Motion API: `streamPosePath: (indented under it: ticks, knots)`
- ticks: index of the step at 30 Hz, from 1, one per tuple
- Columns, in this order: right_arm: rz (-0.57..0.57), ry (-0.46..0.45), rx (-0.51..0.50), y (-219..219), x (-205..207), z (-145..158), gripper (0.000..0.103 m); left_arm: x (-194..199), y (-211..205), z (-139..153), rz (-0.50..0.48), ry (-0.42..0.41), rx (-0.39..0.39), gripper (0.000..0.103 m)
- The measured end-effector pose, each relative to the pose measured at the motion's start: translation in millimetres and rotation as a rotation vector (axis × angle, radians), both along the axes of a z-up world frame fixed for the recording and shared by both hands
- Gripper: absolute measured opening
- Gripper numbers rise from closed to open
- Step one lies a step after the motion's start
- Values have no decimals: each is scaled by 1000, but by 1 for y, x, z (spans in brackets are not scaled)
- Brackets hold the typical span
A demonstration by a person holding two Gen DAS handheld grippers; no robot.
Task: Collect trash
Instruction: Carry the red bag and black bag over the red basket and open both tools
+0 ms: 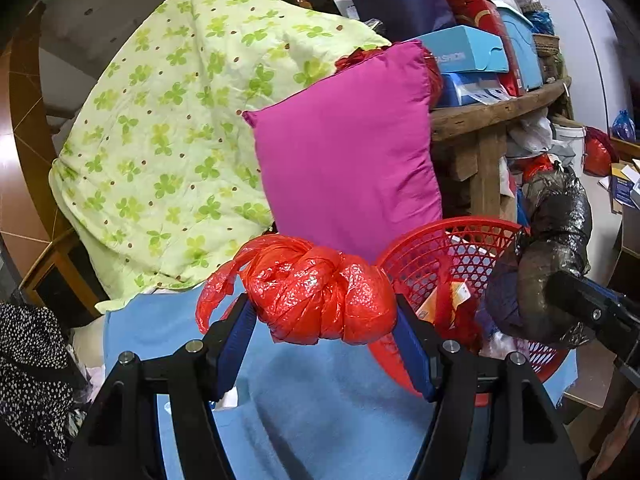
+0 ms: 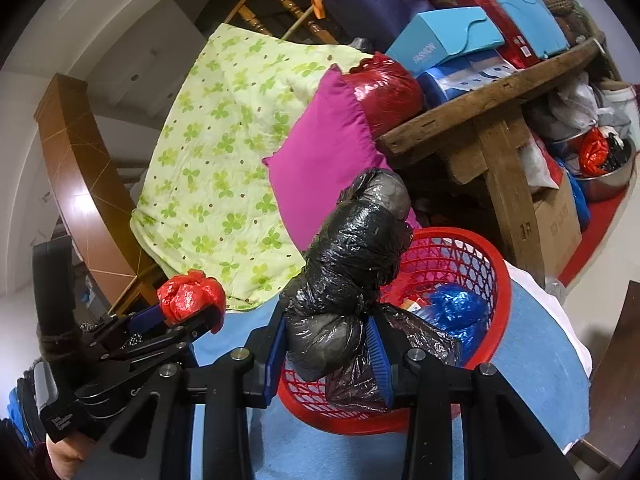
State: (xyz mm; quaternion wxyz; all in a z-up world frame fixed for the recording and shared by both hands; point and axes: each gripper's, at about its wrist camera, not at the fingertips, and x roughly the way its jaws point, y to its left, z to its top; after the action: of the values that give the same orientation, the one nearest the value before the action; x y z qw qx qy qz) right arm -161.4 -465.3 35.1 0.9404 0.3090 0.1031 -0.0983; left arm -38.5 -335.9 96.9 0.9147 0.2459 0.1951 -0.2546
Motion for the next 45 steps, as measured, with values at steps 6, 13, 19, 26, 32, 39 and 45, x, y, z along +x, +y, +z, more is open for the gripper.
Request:
streamPosePath:
  ticks: [6,13,19,26,32,39,45]
  knots:
    - [-18,1,12,-6,-4,-1,40,1,-16,3,-27,-3,3,70]
    - [-35,2,25,-9,-7,-2,40,1,-35,4,-59,5,1,70]
    - [-41,4,40,-12,-8,-3,41,3,-46,0,-85,13,5,70]
    - [-44,13,46,-11,-9,-4,41,10,-55,-11,-164,51,11,70]
    - [-46,22,47,-11,-5,-4,41,13,-58,-16,-187,42,30,70]
    - [-48,37,45,-11,0,-6,41,20,-60,-19,-186,57,25,70]
    - [-57,56,57,-14,4,-9,42,23,-62,-22,-185,61,29,72]
